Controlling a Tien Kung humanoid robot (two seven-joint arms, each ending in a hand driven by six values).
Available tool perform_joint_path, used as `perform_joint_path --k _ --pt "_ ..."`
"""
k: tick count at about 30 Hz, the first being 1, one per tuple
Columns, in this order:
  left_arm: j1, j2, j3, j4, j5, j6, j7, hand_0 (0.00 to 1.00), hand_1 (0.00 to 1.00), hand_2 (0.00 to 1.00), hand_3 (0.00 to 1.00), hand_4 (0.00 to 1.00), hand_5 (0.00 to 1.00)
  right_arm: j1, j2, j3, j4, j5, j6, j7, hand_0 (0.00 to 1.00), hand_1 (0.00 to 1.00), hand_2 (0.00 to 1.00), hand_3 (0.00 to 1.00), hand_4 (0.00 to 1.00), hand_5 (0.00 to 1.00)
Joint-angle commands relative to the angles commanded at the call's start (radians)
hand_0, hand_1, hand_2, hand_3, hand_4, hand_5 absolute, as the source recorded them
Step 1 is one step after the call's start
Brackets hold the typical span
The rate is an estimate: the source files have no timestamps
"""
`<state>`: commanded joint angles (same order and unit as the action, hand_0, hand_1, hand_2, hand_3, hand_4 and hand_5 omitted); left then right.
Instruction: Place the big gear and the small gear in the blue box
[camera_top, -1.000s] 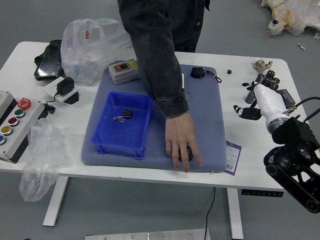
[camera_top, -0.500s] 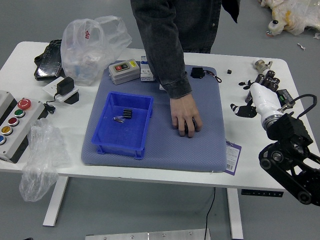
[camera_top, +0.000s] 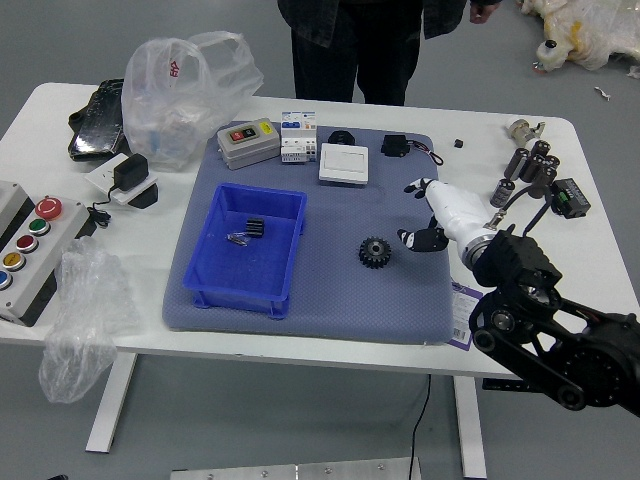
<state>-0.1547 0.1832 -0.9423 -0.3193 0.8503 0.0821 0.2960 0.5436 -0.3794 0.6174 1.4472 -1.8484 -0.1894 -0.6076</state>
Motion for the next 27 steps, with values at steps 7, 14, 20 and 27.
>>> perform_joint_path --k 7,14,20,27 --pt "-0.005 0.0 0.001 0.0 0.002 -0.001 -0.002 0.653 0.593 0.585 0.731 0.736 0.613 0.056 0.026 -0.094 -0.038 -0.002 0.028 0.001 0.246 0.401 0.819 0.826 0.804 0.162" --pt "-0.006 0.0 -0.001 0.0 0.006 -0.002 0.0 0.653 0.593 0.585 0.732 0.736 0.614 0.09 0.046 -0.134 -0.08 0.013 0.059 0.0 0.252 0.416 0.852 0.847 0.861 0.208" --pt "-0.008 0.0 -0.001 0.0 0.008 -0.004 -0.001 0.653 0.593 0.585 0.731 0.736 0.613 0.118 0.07 -0.174 -0.14 0.045 0.075 0.006 0.27 0.446 0.871 0.864 0.922 0.269" --pt "-0.009 0.001 -0.002 0.0 0.01 -0.004 0.0 0.653 0.593 0.585 0.732 0.738 0.614 0.137 0.094 -0.224 -0.188 0.086 0.053 0.019 0.274 0.447 0.864 0.857 0.917 0.264"
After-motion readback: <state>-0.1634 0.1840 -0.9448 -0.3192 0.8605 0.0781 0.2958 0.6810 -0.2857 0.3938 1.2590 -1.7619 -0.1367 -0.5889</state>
